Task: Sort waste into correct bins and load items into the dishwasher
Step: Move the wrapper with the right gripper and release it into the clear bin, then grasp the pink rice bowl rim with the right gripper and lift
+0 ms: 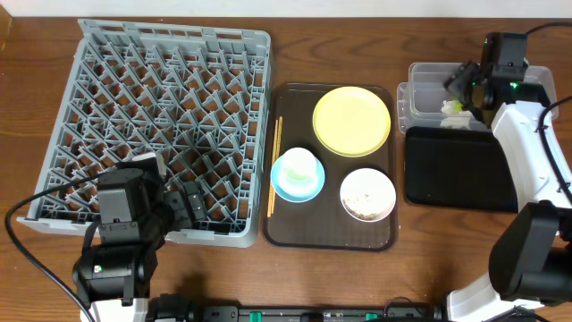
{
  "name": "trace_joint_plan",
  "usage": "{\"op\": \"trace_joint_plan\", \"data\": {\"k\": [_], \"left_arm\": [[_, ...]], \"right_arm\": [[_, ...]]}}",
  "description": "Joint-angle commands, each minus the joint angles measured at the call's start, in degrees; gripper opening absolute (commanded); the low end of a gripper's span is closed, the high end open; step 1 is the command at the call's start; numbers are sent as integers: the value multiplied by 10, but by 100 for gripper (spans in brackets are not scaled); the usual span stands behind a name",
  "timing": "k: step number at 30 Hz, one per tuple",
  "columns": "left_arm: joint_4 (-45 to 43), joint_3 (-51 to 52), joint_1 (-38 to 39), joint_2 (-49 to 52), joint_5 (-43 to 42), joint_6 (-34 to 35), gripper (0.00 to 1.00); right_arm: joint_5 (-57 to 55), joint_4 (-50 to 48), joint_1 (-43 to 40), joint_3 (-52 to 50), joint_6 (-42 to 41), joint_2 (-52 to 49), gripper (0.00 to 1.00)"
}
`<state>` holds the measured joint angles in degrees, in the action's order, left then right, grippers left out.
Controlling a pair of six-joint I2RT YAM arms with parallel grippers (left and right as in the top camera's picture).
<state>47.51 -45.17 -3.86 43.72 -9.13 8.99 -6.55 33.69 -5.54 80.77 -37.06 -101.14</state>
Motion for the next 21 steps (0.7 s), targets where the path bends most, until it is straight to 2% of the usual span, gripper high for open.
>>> {"op": "trace_joint_plan", "data": {"k": [1, 7, 11, 17, 21], "left_arm": [[0, -12, 1, 0, -7, 2, 94], [0, -12, 1, 0, -7, 2, 94], [0, -12, 1, 0, -7, 2, 94], [0, -12, 1, 0, -7, 2, 94], [0, -12, 1, 0, -7, 2, 94]], "right_arm": [[41, -5, -1, -2, 38, 14, 83], [147, 16, 3, -2, 143, 86, 87], [238, 107, 19, -2, 263, 136, 91], [248, 271, 85, -3, 333, 156, 88], [247, 322, 149, -23, 374, 155, 88]]}}
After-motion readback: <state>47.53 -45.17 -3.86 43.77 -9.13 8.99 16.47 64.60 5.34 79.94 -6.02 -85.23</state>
